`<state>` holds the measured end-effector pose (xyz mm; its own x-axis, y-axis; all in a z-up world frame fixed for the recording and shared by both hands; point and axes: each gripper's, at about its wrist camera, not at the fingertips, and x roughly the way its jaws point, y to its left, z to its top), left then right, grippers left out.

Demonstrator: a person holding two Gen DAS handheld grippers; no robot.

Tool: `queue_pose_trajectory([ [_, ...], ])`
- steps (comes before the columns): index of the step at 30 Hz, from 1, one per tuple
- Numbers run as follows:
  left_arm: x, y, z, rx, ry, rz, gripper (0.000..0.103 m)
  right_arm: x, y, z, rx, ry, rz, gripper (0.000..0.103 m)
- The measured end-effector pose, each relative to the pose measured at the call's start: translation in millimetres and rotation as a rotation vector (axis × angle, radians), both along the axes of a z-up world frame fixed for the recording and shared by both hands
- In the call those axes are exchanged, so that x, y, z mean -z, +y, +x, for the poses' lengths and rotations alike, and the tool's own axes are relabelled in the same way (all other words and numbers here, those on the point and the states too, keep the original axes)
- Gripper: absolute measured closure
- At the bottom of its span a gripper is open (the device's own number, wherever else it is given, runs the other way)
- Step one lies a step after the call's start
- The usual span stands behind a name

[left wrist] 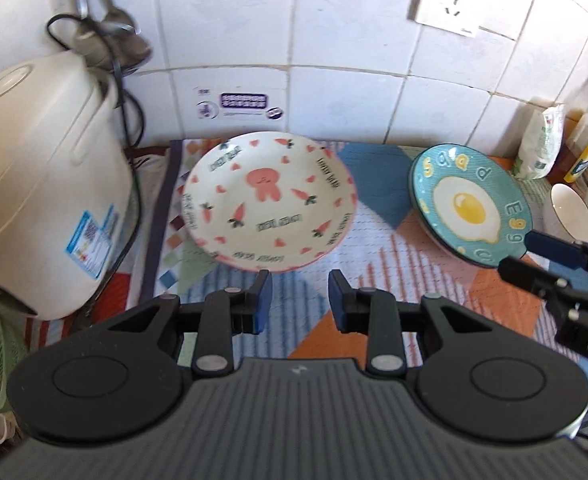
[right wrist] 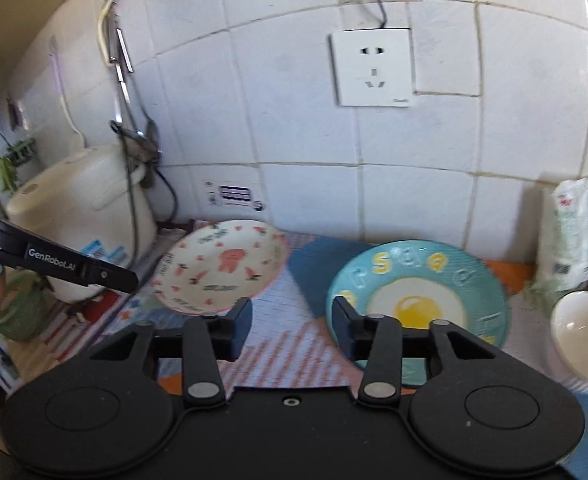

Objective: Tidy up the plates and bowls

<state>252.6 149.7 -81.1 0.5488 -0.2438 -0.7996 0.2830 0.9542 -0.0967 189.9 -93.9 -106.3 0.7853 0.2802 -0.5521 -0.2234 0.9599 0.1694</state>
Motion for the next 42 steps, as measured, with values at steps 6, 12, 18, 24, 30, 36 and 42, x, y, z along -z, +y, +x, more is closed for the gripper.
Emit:
queue_pose_trajectory([
  [6, 15.6, 26.5, 6.3, -0.053, 0.044, -0.014, 0.073, 15.9, 32.0, -4.0, -0.082, -0.027, 0.049, 0.047],
  [12, 39.7, 46.6, 21.9, -0.122, 0.011, -0.014, 0.067, 43.7, 50.8, 16.0, -0.076, -0.021, 0.127, 0.037],
  [18, 73.4, 51.9, 43.1, -0.182, -0.04, 0.019, 0.061, 73.9, 58.2, 45.4, -0.003, 0.021, 0.174, 0.029],
  [24, 111.1, 70.1, 66.6, -0.322, -0.04, -0.13, 0.062, 102.9, 62.3, 87.1, 0.029, 0.115, 0.234, 0.029],
  [30, 115.8, 65.2, 79.0, -0.31, -0.093, -0.114, 0.061, 118.1, 58.9, 111.3, 0.096, 0.164, 0.329, 0.034],
  [36, 123.9, 55.8, 87.2, -0.256, -0.104, -0.112, 0.061, 122.5, 64.1, 119.8, 0.107, 0.147, 0.293, 0.058],
  [42, 132.1, 59.2, 102.4, -0.278, -0.093, -0.089, 0.064, 125.9, 64.5, 130.0, 0.122, 0.195, 0.324, 0.063],
])
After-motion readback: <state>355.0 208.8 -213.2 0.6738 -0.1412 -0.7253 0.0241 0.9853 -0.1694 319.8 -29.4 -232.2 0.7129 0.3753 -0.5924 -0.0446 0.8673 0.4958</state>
